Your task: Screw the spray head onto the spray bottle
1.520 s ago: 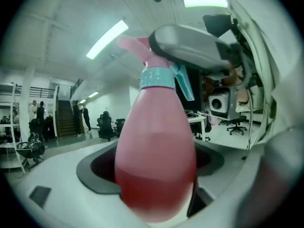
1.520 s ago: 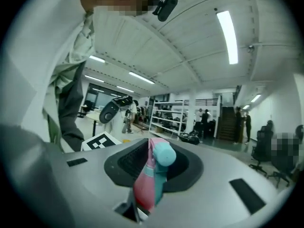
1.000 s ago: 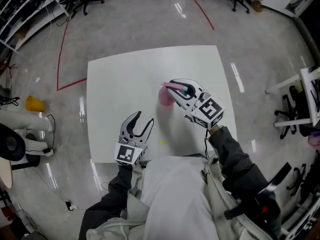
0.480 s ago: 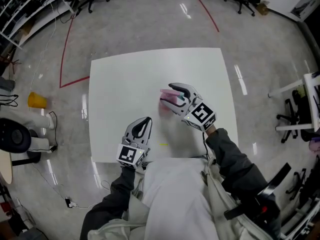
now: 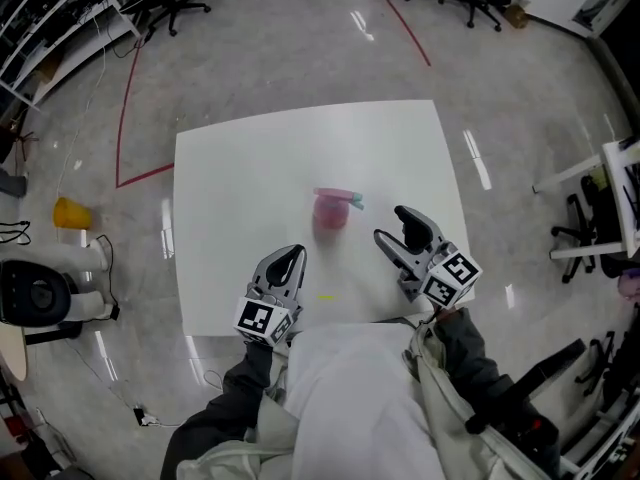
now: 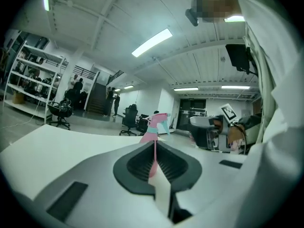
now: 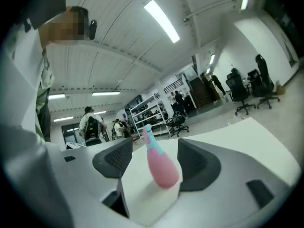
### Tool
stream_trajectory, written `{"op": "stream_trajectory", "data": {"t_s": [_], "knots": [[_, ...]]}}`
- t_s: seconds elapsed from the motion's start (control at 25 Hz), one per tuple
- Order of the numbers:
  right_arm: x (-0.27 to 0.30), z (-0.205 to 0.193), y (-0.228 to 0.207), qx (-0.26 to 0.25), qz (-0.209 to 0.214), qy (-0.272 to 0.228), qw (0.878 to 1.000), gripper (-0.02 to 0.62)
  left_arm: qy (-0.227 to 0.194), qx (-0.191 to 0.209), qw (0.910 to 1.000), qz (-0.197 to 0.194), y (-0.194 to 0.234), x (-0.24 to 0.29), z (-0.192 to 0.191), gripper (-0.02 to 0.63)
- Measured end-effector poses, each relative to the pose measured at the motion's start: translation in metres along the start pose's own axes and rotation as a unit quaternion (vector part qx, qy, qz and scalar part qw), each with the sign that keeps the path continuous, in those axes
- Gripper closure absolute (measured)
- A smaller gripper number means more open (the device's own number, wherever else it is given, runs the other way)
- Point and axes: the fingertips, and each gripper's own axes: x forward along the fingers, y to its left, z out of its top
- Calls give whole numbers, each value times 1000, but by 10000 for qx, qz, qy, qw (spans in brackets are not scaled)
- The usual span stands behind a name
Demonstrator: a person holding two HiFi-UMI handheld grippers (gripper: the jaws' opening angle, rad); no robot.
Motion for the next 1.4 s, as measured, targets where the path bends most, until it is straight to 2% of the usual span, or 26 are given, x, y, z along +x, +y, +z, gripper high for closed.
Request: {"op": "stream_trajectory", "data": {"t_s": [0.04,0.16,0.28,0.4,0.44,0.6,0.88,1.4], "knots": [[-7,-7,-1,186,-68,9,9998,314,12,-61,10000,-9,-1,0,-3,586],[-15,-30,1,340,-286,102,9990,504,60,-156,9998,-84,-6,4,-11,586],[-8,-45,21,221,-148,222,9994,574,67,-151,9997,-194,-13,8,-10,597],[5,-56,42,-165,116,463,9987,575,85,-146,9995,-254,-17,9,-11,597],[8,-59,47,-344,161,540,9978,593,96,-150,9995,-260,-18,9,-11,597],[17,-64,56,-837,129,719,9938,600,115,-191,9995,-234,-16,6,-12,597],[18,-71,49,-881,-1,839,9926,600,121,-259,9994,-213,-15,7,-16,597],[21,-79,53,-897,74,989,9910,600,173,-256,9993,-201,-15,5,-18,597]]}}
